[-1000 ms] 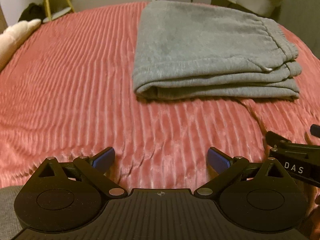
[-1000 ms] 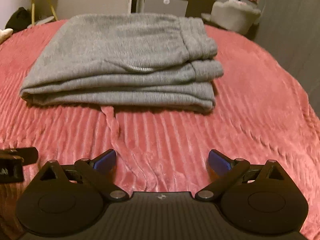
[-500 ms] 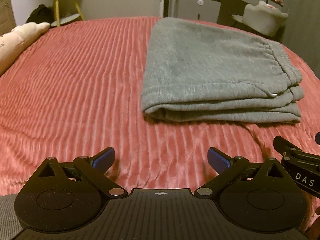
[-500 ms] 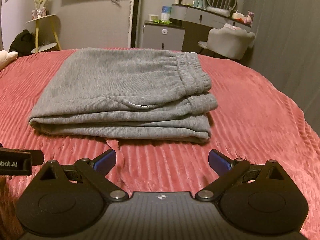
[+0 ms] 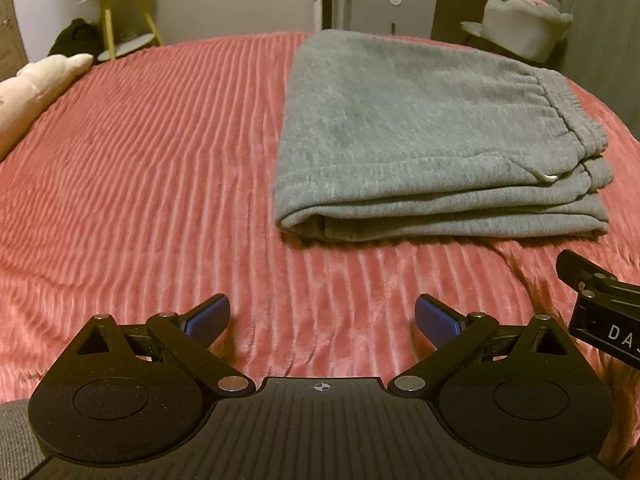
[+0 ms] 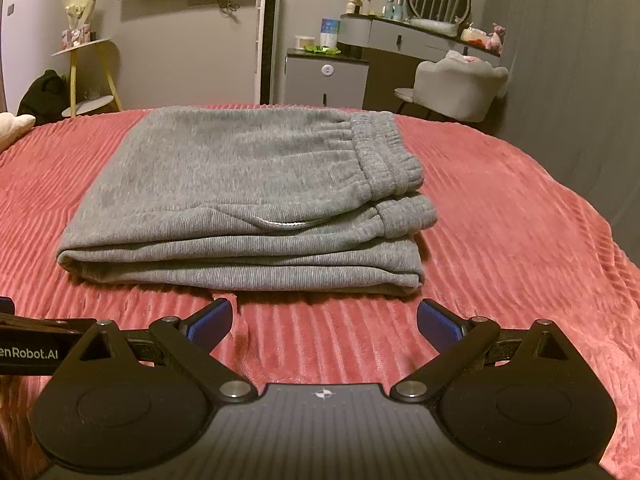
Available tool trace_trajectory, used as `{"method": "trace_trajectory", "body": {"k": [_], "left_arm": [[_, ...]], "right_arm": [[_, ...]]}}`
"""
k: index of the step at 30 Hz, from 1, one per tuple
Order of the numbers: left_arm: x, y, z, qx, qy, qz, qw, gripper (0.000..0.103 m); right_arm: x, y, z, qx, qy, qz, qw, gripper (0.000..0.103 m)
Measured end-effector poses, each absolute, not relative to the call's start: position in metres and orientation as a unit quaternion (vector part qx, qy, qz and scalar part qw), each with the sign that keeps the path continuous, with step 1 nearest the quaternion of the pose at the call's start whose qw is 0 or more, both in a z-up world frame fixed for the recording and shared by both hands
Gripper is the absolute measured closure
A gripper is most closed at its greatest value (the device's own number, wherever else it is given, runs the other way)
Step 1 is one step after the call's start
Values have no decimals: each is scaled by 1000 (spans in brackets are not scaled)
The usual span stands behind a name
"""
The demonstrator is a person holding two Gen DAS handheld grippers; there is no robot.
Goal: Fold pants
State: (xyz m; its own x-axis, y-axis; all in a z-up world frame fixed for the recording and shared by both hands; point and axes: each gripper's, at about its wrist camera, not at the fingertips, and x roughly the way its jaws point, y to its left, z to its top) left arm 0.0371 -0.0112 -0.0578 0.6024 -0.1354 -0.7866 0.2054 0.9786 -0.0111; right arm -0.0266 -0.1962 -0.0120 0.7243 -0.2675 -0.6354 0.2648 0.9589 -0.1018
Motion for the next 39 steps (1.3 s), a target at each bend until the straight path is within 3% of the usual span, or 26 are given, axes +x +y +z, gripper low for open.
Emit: {"method": "trace_trajectory", "body": {"k": [39], "left_arm": [[38, -9, -59, 32, 439, -92, 893, 1]], "right_arm": [[-28, -195, -8, -1, 331, -147, 932, 4]]}}
